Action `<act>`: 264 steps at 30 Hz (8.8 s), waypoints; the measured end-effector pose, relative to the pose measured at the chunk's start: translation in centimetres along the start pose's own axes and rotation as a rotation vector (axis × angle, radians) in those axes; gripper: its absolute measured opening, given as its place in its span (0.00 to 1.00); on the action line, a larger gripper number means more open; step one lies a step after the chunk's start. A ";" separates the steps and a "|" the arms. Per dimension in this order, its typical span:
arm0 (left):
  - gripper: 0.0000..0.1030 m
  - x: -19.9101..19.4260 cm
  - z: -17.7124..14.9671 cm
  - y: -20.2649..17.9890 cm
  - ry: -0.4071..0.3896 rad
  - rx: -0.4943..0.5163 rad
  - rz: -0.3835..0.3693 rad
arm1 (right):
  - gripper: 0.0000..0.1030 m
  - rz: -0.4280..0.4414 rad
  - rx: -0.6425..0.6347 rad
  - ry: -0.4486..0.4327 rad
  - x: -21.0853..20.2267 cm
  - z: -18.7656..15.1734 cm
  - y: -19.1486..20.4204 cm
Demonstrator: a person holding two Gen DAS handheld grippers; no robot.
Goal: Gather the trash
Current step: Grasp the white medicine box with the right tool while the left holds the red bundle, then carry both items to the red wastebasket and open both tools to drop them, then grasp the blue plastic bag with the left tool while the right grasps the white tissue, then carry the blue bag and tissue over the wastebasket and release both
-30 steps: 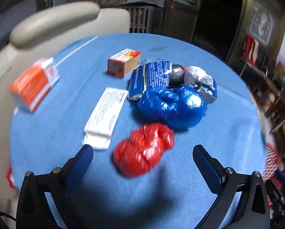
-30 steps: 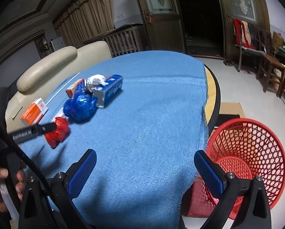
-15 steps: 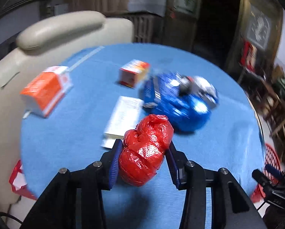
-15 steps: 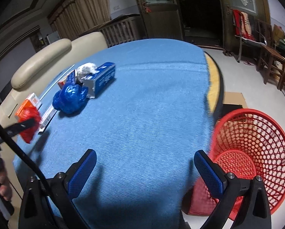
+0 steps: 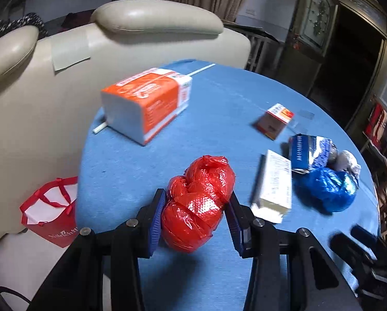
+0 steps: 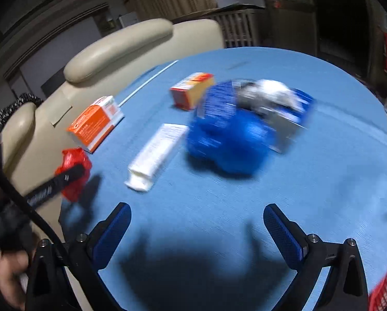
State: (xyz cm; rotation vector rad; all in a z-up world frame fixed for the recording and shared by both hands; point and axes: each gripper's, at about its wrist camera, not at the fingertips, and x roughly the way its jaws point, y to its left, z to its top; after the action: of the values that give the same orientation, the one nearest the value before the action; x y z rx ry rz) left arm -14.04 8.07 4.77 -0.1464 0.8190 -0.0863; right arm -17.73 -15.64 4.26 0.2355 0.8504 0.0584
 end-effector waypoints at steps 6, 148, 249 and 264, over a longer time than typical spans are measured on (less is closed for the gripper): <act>0.46 -0.3 -0.1 2.8 0.002 -0.028 0.012 | 1.00 -0.033 -0.007 0.047 5.2 2.6 4.8; 0.80 -4.3 -20.0 -48.0 0.242 0.935 -0.565 | 0.63 -0.575 0.623 -0.185 -22.5 -17.9 -36.7; 0.56 0.9 -3.2 -14.0 0.005 0.173 -0.233 | 0.36 -0.119 -0.038 -0.070 -4.6 5.1 -10.6; 0.56 -5.9 -5.4 -19.5 -0.070 0.338 -0.318 | 0.36 -0.093 0.141 -0.139 -10.8 -2.2 -16.4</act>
State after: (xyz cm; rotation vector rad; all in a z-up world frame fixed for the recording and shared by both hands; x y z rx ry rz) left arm -22.37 -10.86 8.56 0.0405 0.6955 -0.5134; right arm -27.20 -32.73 7.09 0.3278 0.7271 -0.1040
